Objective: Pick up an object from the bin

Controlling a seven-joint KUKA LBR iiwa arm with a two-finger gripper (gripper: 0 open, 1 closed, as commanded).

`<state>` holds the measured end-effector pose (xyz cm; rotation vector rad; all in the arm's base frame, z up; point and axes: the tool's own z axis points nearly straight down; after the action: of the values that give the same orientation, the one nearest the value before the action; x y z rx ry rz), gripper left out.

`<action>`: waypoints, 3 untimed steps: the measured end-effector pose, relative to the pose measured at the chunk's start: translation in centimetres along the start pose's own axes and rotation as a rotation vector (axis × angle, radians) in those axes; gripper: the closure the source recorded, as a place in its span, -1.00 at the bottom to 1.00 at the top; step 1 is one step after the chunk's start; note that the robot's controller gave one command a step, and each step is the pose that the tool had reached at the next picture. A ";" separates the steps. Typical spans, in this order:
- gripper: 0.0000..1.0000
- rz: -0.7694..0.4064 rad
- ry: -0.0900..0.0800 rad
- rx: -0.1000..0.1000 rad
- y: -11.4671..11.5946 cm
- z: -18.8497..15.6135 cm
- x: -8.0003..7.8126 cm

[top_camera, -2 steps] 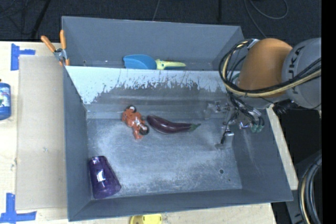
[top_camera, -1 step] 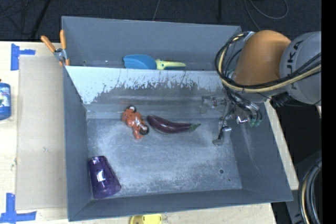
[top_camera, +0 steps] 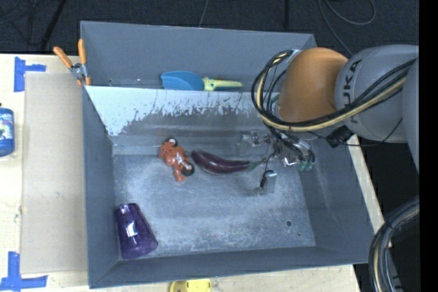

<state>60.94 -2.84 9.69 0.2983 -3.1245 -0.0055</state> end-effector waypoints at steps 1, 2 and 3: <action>-1.00 -0.053 -0.005 0.004 0.1 2.2 -1.2; 1.00 -0.099 -0.003 0.003 2.4 2.7 -1.2; 1.00 -0.099 -0.003 0.003 2.4 2.7 -1.2</action>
Offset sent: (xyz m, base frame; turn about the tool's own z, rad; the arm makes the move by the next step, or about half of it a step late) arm 0.0064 0.0245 -0.0269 -0.0977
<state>61.60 -0.26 6.98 0.4537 -3.1089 -0.0018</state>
